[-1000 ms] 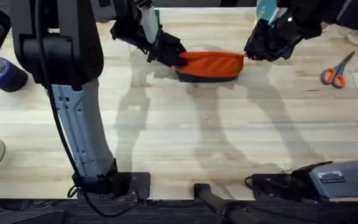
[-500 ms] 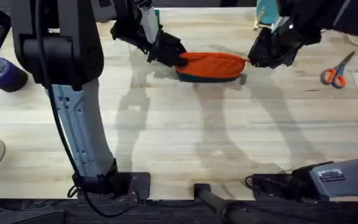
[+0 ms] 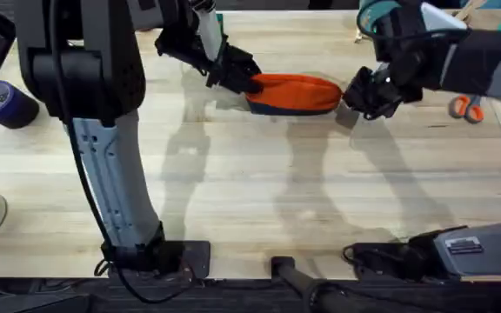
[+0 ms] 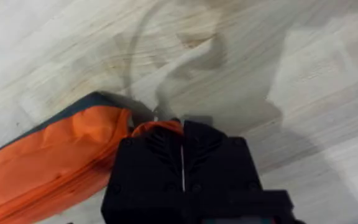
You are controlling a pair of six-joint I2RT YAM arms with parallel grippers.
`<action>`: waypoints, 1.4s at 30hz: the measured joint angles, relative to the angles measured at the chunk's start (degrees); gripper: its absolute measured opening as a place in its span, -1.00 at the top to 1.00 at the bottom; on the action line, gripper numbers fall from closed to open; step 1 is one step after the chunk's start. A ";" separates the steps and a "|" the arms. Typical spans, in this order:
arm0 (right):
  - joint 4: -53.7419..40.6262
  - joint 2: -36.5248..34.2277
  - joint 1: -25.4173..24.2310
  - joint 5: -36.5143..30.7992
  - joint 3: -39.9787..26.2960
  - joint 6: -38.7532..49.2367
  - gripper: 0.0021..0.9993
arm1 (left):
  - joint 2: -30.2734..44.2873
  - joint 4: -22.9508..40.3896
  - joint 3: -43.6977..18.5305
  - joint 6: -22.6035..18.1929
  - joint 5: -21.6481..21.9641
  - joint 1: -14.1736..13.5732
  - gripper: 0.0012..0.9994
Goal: Unzip the bag, pick up the pens from the table one at a time and place them inside, then zip the bag closed.
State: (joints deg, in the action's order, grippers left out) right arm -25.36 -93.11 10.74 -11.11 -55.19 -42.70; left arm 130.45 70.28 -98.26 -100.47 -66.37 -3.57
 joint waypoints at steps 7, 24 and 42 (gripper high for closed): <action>1.31 0.36 -0.92 -2.82 2.59 -2.09 0.94 | 0.00 0.00 0.00 0.00 0.35 0.02 0.92; -0.03 1.45 -2.39 -7.33 2.68 -2.09 0.67 | 0.00 0.36 0.00 0.00 0.86 1.09 0.92; -0.02 13.68 -2.45 -5.53 2.37 -1.83 -0.99 | 0.00 0.40 0.00 0.00 1.00 1.42 0.92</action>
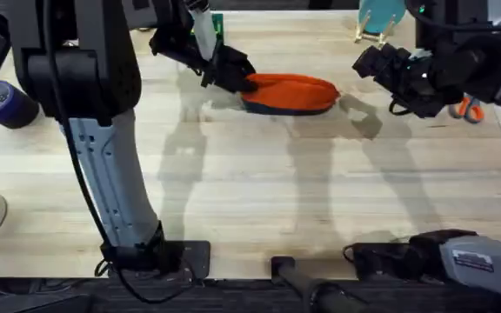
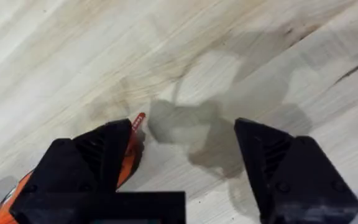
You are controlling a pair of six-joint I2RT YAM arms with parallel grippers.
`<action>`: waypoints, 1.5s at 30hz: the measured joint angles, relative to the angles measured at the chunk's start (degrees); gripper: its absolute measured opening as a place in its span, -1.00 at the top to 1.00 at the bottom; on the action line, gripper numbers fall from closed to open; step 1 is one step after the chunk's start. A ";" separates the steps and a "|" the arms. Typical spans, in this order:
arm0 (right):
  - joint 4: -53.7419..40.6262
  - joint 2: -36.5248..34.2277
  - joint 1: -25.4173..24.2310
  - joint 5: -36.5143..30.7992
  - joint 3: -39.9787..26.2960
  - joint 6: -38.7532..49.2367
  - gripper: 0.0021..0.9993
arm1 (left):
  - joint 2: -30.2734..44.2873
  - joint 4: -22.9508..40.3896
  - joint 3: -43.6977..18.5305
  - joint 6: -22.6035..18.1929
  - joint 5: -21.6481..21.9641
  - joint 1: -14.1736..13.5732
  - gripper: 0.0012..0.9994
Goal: Unzip the bag, pick up the pens from the table one at a time and place them inside, then zip the bag closed.
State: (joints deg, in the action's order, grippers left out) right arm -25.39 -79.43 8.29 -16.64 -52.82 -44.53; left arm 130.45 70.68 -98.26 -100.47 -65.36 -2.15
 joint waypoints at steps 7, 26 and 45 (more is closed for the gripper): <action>-0.02 0.74 0.00 0.02 0.00 0.00 -0.99 | 0.00 0.02 0.00 0.00 -0.17 0.17 -0.15; 3.96 0.74 0.00 0.02 0.00 3.10 -0.99 | -0.23 -0.55 0.00 0.22 -1.81 1.96 -0.99; 4.35 3.38 5.36 0.17 -1.41 20.58 -0.99 | -22.96 4.31 -0.04 23.01 10.09 4.02 -1.00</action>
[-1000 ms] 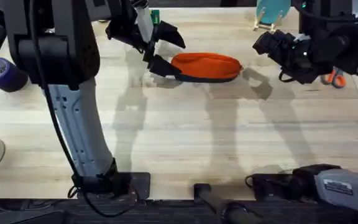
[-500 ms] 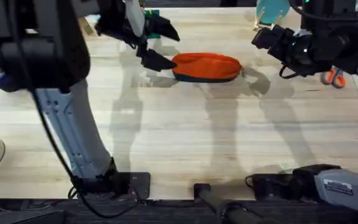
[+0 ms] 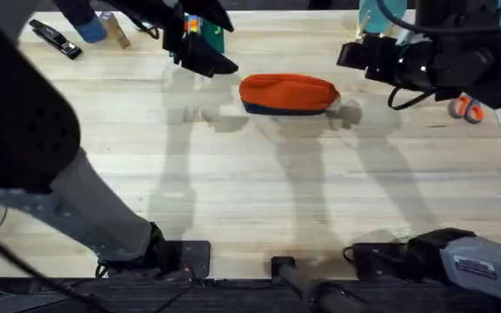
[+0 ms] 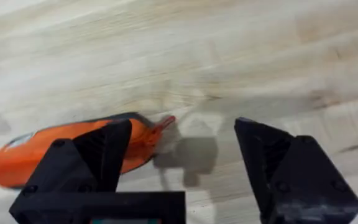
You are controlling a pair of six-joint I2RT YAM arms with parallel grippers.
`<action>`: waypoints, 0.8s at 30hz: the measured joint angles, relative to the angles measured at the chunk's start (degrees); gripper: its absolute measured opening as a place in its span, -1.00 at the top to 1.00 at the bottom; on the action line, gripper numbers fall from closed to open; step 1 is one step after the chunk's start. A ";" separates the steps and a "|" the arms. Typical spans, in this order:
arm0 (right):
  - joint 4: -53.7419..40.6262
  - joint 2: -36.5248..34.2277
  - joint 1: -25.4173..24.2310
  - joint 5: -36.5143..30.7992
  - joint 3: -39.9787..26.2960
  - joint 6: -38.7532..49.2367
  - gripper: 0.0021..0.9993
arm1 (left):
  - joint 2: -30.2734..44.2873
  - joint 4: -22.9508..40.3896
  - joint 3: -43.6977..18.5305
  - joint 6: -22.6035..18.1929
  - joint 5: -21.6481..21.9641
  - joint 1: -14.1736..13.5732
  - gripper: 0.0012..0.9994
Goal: Unzip the bag, pick up the pens from the table one at a time and place them inside, then zip the bag closed.
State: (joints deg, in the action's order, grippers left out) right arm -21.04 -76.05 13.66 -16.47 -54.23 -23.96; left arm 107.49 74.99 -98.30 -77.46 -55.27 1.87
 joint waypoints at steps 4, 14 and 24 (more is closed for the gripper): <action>-0.84 2.13 2.43 0.00 -0.07 4.84 -0.99 | -4.87 -0.91 0.00 11.75 7.84 0.00 -1.00; -8.38 9.60 5.96 0.00 -0.09 10.90 -0.99 | -16.66 -1.01 0.00 38.45 24.63 0.00 -1.00; -17.13 17.80 5.96 0.00 -0.14 11.64 -0.99 | -22.30 2.20 0.00 50.77 31.19 0.00 -0.99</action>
